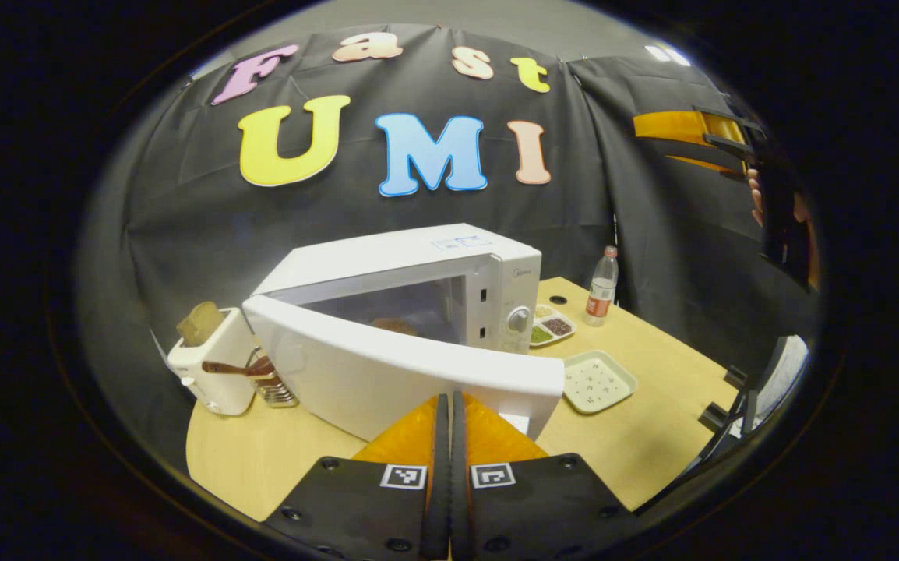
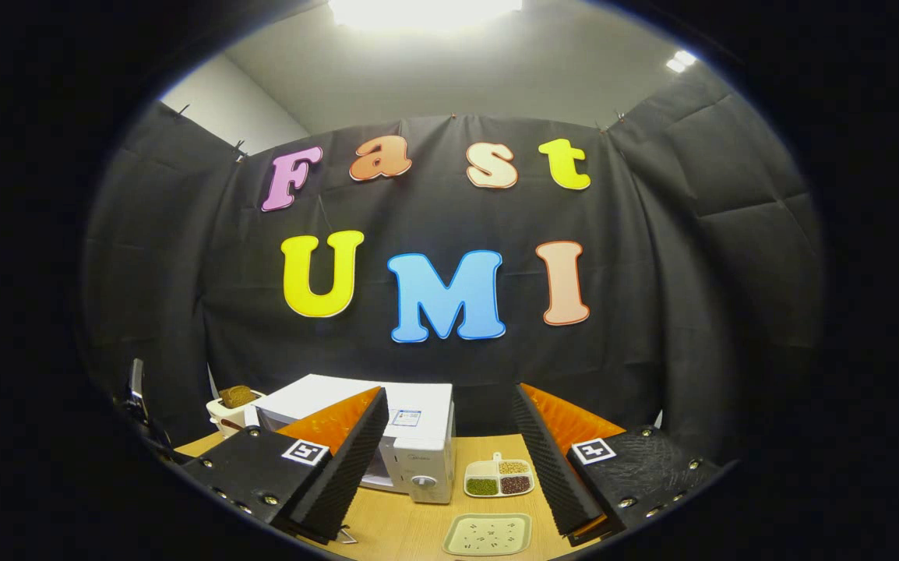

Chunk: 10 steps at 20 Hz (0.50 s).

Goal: Open the microwave oven with the left hand, put the food in, and close the microwave oven.

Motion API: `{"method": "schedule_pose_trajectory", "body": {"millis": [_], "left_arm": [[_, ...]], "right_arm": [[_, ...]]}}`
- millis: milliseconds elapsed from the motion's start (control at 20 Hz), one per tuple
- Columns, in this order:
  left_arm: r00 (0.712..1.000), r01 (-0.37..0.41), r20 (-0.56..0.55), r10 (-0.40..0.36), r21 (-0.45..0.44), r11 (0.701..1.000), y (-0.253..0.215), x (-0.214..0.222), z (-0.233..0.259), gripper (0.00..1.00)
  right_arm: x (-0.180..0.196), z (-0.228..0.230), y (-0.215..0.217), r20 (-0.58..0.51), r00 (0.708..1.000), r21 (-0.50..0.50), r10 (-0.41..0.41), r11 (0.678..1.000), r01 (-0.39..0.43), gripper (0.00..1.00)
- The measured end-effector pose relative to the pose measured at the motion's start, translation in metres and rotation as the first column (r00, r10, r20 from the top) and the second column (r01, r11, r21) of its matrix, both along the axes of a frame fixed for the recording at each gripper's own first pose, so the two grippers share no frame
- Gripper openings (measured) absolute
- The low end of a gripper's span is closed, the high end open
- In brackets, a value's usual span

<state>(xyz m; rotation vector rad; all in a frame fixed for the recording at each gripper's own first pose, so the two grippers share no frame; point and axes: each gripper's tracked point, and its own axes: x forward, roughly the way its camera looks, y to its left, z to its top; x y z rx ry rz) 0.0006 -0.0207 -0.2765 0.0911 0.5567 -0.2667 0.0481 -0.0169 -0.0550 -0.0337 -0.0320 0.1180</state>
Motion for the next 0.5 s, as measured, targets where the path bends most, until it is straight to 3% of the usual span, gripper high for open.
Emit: {"method": "schedule_pose_trajectory", "body": {"millis": [500], "left_arm": [[0.999,0.050,-0.014,-0.051,-0.008,0.999,-0.050,0.057,-0.014,0.07]], "right_arm": [[0.005,-0.010,-0.050,-0.044,0.997,-0.003,-0.069,0.998,0.069,0.98]]}}
